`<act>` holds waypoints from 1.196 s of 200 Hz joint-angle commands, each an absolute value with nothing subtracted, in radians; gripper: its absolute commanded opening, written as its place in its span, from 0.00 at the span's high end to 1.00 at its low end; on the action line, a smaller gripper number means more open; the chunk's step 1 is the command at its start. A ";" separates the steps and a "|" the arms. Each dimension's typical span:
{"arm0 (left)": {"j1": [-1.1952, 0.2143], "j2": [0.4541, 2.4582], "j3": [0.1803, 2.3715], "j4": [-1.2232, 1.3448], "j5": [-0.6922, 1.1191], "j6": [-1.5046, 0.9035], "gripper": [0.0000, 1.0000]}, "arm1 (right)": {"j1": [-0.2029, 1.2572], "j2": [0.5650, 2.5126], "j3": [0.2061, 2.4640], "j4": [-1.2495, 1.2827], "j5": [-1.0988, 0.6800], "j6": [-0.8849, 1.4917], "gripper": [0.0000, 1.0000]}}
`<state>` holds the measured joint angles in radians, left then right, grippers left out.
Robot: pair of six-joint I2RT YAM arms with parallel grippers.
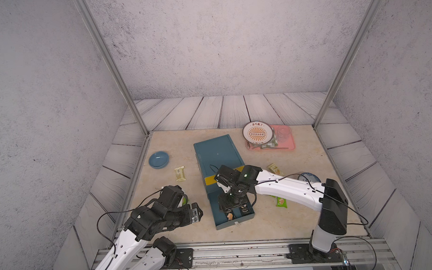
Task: Take the cookies out of the drawer
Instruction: Pick up the cookie from the drawer.
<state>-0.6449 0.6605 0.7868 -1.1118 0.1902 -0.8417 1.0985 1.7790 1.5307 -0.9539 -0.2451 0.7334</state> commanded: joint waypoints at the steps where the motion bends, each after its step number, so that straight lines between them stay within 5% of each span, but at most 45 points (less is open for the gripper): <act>1: -0.690 0.675 0.769 -1.136 0.104 -0.900 0.05 | 1.097 1.812 1.545 -0.977 -0.251 0.687 0.44; 84: -0.716 0.719 0.724 -1.010 0.133 -0.916 0.06 | 1.115 1.836 1.454 -0.913 -0.127 0.719 0.46; 143: -0.841 0.872 0.724 -0.907 0.115 -1.002 0.22 | 1.116 1.784 1.367 -0.851 -0.104 0.749 0.47; 220: -0.895 1.134 0.730 -0.780 0.081 -1.106 0.26 | 1.114 1.803 1.339 -0.816 -0.099 0.733 0.47; 239: -0.900 1.185 0.723 -0.741 0.082 -1.118 0.35 | 1.114 1.807 1.331 -0.807 -0.091 0.727 0.47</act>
<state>-0.8886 1.1378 0.7277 -0.8032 0.1070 -1.0821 1.1103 1.8229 1.3441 -0.8135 -0.1234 0.7341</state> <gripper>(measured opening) 0.699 0.532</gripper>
